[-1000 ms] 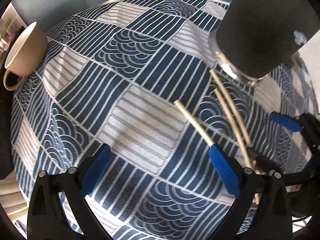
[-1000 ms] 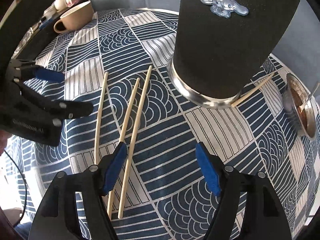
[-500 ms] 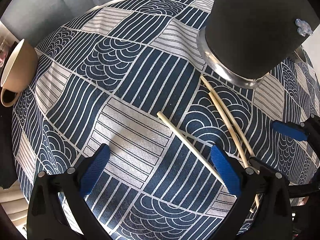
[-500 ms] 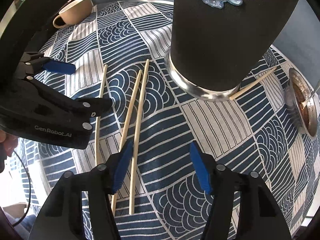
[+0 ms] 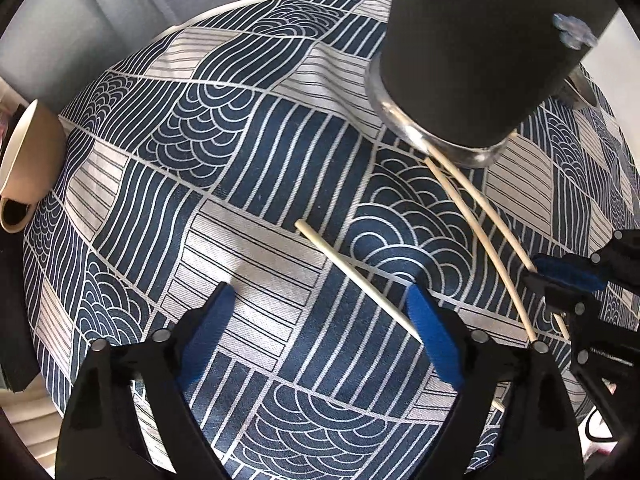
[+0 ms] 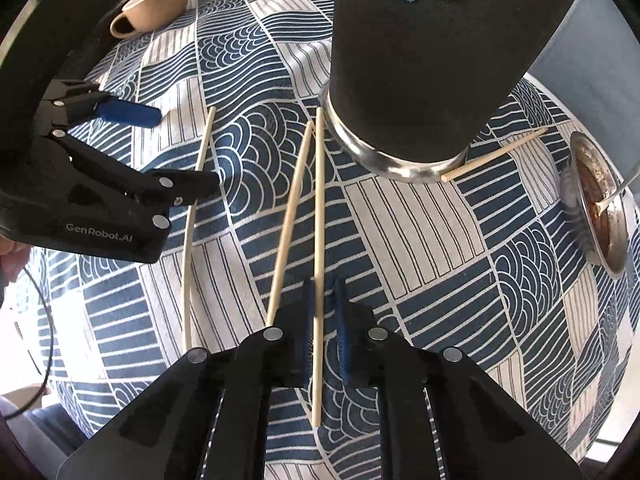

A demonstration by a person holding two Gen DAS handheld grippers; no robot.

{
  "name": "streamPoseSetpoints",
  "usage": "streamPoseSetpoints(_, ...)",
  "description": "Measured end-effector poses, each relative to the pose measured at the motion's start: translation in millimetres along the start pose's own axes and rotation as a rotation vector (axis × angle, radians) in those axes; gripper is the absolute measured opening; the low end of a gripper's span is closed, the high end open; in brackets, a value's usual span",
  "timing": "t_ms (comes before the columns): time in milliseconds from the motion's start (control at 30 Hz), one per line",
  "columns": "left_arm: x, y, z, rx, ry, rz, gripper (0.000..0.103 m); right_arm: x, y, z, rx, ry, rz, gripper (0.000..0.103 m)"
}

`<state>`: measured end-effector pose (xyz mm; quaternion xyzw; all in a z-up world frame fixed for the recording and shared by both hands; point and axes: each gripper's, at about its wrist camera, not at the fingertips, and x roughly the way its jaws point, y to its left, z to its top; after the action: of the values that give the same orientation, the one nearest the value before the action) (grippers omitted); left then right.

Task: Organize utensils
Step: 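Close the right tool on one chopstick while the left tool grasps another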

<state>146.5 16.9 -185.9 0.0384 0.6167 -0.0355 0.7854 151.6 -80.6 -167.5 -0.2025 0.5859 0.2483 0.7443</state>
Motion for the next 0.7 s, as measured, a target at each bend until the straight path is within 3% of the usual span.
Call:
streamPoseSetpoints(200, -4, -9, -3, 0.009, -0.001, -0.001, 0.079, -4, -8, -13, -0.016, 0.025, 0.005, 0.005)
streamPoseSetpoints(367, -5, -11, -2, 0.013, 0.001, -0.004, 0.077, -14, -33, -31, 0.124, 0.029, 0.143, 0.005)
streamPoseSetpoints(500, -6, -9, -3, 0.010, 0.008, -0.007, 0.076, -25, -49, -41, 0.178, 0.006, 0.194, 0.005)
streamPoseSetpoints(700, -11, -3, -4, 0.026, 0.033, -0.016, 0.062, -39, -62, -58, 0.214, -0.011, 0.225, 0.005)
